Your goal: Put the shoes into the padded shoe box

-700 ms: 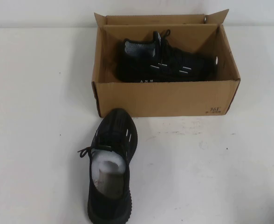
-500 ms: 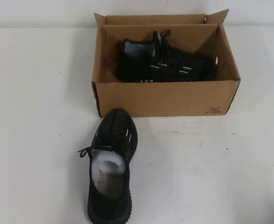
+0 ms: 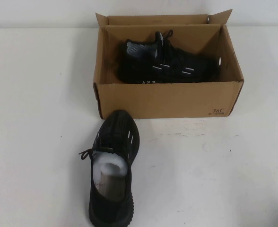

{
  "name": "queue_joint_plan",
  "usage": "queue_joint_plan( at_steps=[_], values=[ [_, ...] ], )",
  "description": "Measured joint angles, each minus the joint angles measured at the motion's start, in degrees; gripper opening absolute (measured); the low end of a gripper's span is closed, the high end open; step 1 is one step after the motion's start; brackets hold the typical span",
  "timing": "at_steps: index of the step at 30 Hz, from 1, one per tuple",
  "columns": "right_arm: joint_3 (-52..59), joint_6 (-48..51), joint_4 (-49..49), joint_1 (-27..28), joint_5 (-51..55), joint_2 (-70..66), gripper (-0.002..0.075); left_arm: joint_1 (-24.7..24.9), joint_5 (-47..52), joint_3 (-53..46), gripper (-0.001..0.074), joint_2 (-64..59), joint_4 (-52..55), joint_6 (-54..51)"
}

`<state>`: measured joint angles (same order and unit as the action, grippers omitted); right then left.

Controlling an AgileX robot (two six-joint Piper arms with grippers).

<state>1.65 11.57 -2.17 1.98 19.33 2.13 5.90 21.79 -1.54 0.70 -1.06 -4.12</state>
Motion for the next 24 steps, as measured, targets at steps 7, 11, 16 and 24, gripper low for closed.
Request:
queue_joint_plan(
  at_steps=[7, 11, 16, 24],
  values=[
    [0.0, 0.0, 0.0, 0.0, 0.0, 0.0, -0.0008, 0.0, -0.7, 0.0, -0.0004, 0.0, 0.0, 0.0],
    [0.0, 0.0, 0.0, 0.0, 0.0, 0.0, -0.0008, 0.0, -0.9, 0.0, -0.0004, 0.0, 0.0, 0.0],
    [0.0, 0.0, 0.0, 0.0, 0.0, 0.0, -0.0008, 0.0, -0.9, 0.0, -0.0004, 0.0, -0.1, 0.0],
    [0.0, 0.0, 0.0, 0.0, 0.0, 0.0, -0.0008, 0.0, -8.5, 0.0, -0.0004, 0.0, -18.2, 4.1]
  ],
)
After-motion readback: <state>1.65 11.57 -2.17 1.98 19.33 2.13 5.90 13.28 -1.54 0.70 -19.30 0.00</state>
